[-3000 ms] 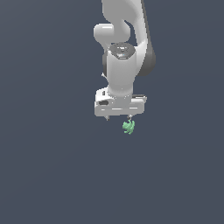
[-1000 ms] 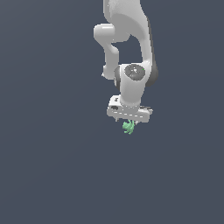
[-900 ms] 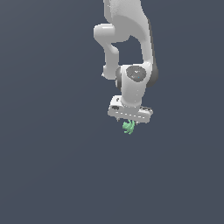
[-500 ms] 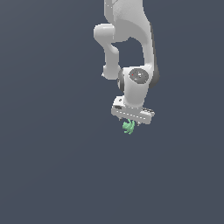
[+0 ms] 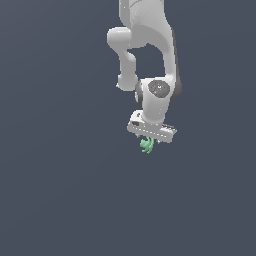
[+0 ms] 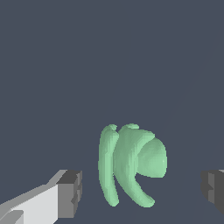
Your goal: Pick up the object and move it to a goal position.
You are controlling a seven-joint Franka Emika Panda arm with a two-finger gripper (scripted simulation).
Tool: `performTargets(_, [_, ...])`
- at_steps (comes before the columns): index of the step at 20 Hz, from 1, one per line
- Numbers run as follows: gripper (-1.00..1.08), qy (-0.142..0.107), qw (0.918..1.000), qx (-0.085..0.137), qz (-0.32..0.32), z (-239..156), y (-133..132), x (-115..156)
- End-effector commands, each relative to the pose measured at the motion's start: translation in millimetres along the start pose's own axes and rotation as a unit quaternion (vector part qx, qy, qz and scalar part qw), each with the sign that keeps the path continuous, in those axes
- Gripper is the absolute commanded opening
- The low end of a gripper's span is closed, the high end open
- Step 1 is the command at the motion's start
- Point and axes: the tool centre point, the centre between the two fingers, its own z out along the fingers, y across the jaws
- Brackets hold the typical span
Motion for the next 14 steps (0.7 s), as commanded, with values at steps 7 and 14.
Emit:
performTargets(7, [1.0, 0.0, 1.0, 0.0, 0.001, 36.0, 0.6, -1.5])
performTargets(14, [-1.0, 0.0, 1.0, 0.0, 0.002, 45.9, 0.1, -0.7])
